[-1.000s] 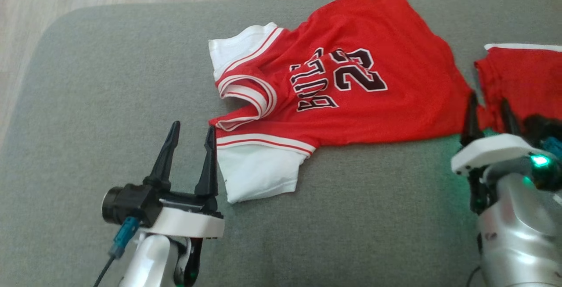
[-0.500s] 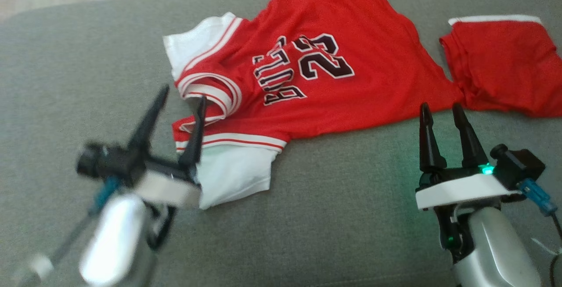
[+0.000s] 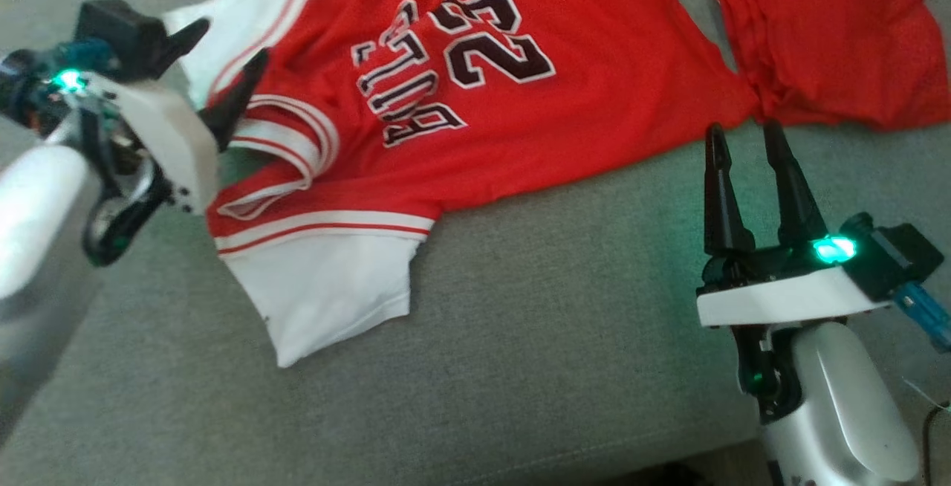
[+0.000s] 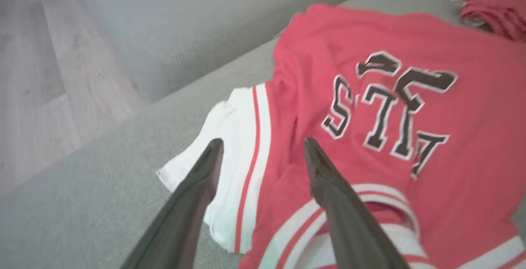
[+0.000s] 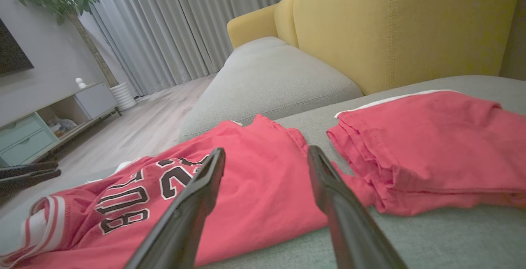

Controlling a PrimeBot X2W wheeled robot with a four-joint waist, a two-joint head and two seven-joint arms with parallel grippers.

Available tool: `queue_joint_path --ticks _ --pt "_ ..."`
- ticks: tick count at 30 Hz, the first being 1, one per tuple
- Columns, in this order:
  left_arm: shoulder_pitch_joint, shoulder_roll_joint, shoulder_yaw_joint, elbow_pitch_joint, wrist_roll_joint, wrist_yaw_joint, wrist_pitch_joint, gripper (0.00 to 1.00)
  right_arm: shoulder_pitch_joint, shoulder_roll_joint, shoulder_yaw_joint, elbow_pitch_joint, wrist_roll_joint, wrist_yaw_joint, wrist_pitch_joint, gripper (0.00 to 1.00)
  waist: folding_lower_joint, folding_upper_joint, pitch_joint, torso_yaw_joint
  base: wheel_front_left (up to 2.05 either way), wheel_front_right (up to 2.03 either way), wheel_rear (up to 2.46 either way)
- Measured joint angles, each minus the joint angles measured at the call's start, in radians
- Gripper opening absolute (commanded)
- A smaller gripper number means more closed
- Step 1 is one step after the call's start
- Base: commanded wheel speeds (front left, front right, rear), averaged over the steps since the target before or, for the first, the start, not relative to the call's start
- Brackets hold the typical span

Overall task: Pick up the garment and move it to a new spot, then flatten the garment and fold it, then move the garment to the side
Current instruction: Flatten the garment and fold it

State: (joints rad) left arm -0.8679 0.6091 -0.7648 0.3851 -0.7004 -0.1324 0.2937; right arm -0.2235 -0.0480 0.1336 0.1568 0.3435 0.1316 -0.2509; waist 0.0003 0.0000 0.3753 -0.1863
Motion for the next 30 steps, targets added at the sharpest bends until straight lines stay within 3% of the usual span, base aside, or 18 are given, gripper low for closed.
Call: queue_joint_path --ticks 5,11,12,13,14,17,20,30 --pt "-0.052 0.081 -0.113 0.05 -0.128 0.0 0.073 1.0 -0.002 0.0 0.019 -0.017 0.01 0.0 0.0 1.0 -0.0001 0.0 0.049 -0.043 0.0 0.0 0.0" --pt "-0.13 0.119 -0.209 0.096 -0.195 0.0 0.095 1.0 -0.012 0.0 0.029 -0.04 0.032 0.0 0.0 1.0 -0.0003 0.0 0.093 -0.081 0.0 0.0 0.0" --pt "-0.142 0.125 -0.221 0.095 -0.211 0.0 0.101 0.73 -0.012 0.0 0.031 -0.042 0.035 0.0 0.0 1.0 -0.0002 0.0 0.097 -0.086 0.0 0.0 0.0" --pt "-0.156 0.132 -0.239 0.095 -0.217 0.0 0.101 0.16 -0.012 0.0 0.031 -0.044 0.035 0.0 0.0 1.0 -0.0002 0.0 0.1 -0.09 0.0 0.0 0.0" --pt "-0.156 0.132 -0.239 0.095 -0.217 0.0 0.101 0.0 -0.012 0.0 0.031 -0.044 0.035 0.0 0.0 1.0 -0.0002 0.0 0.1 -0.09 0.0 0.0 0.0" --pt "-0.192 0.147 -0.281 0.111 -0.204 -0.001 0.063 0.0 -0.012 0.0 0.032 -0.048 0.037 0.0 0.0 1.0 -0.0002 0.0 0.107 -0.099 0.0 0.0 0.0" --pt "-0.226 0.146 -0.284 0.2 -0.121 0.009 -0.05 0.0 -0.012 0.0 0.032 -0.048 0.042 0.0 0.0 1.0 -0.0001 0.0 0.11 -0.103 0.0 0.0 0.0" --pt "-0.437 0.086 -0.263 0.43 0.067 0.145 -0.373 0.0 -0.014 0.0 0.039 -0.047 0.042 0.0 0.0 1.0 -0.0002 0.0 0.123 -0.105 0.0 0.0 0.0"
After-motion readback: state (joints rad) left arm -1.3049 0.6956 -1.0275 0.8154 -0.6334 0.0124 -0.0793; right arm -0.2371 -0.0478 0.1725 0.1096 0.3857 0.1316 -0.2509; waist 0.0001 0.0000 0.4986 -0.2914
